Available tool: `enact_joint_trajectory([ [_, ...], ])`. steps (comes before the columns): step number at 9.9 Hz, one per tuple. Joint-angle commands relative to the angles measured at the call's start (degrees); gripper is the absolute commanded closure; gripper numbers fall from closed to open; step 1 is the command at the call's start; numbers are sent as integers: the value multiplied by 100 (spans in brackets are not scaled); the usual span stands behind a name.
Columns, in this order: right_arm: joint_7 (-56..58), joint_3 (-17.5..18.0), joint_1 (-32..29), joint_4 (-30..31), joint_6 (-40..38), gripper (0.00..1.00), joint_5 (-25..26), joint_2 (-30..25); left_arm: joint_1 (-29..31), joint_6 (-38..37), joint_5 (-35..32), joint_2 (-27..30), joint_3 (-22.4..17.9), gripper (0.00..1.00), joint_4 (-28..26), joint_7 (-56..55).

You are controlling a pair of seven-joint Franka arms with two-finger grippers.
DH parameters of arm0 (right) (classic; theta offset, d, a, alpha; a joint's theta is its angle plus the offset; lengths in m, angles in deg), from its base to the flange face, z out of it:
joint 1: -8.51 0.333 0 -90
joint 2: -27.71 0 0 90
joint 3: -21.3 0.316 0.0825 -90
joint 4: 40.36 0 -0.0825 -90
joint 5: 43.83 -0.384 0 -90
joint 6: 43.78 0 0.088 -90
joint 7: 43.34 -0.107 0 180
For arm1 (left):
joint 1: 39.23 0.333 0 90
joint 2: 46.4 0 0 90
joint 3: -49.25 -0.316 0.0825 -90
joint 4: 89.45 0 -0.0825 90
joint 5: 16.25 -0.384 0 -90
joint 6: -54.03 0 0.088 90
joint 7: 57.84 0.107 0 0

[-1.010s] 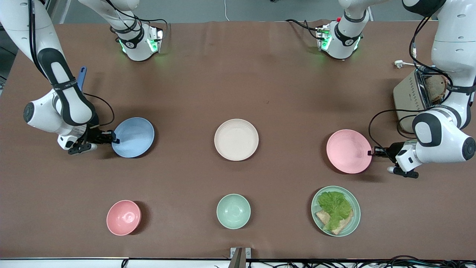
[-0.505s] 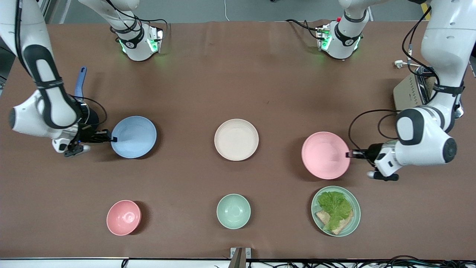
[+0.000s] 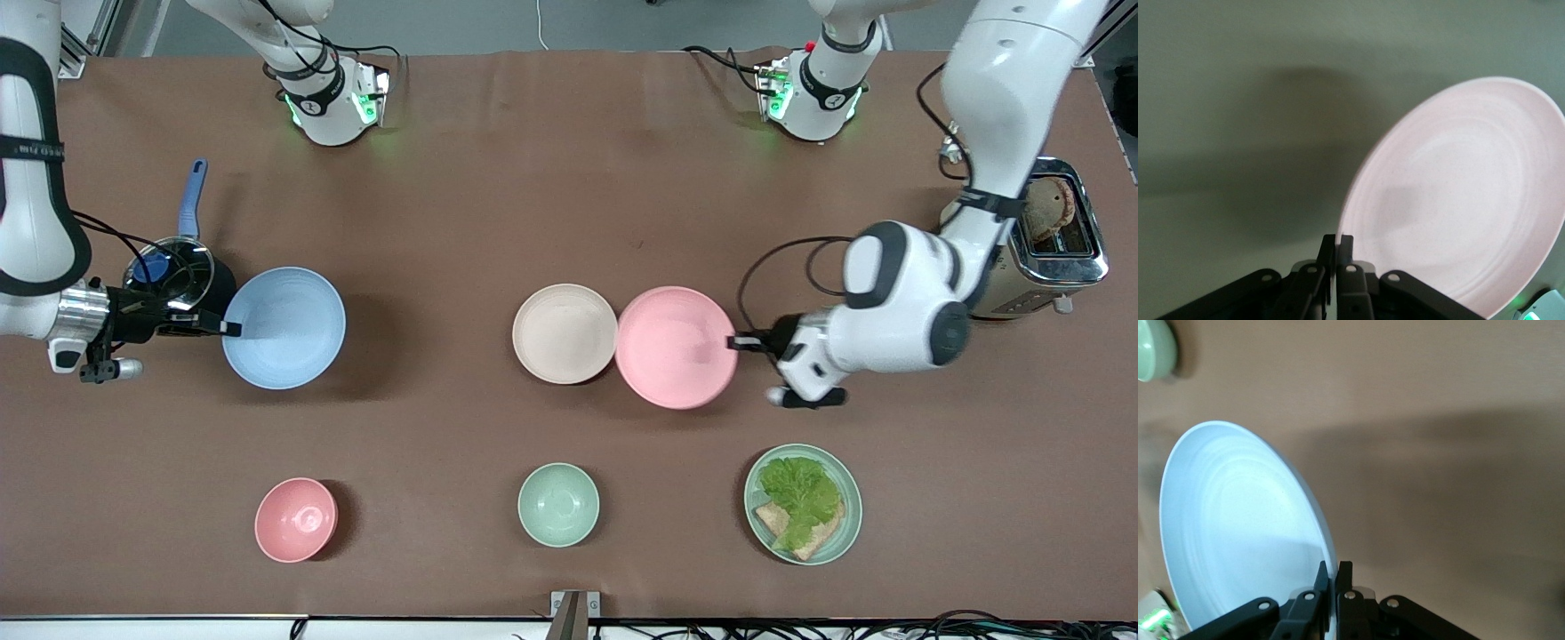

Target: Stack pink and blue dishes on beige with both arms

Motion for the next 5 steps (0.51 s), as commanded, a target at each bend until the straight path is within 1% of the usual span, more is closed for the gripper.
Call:
enact_joint_trajectory([
  [1, -1395, 774, 97, 31, 195, 99, 215, -258, -542, 299, -617, -124, -60, 100, -142, -552],
  [2, -1914, 1100, 106, 31, 458, 99, 302, -258, -893, 474, -943, -203, -60, 100, -133, -1226],
  [3, -2372, 1452, 106, 66, 773, 99, 347, -240, -1061, 571, -1242, -290, -60, 100, -124, -1624],
  [4, -2690, 1725, 141, 118, 1072, 99, 347, -214, -1167, 737, -1401, -387, -60, 100, -159, -1698],
  [5, -2849, 1867, 211, 258, 1397, 99, 347, -197, -1334, 930, -1420, -466, -60, 100, -159, -1820],
])
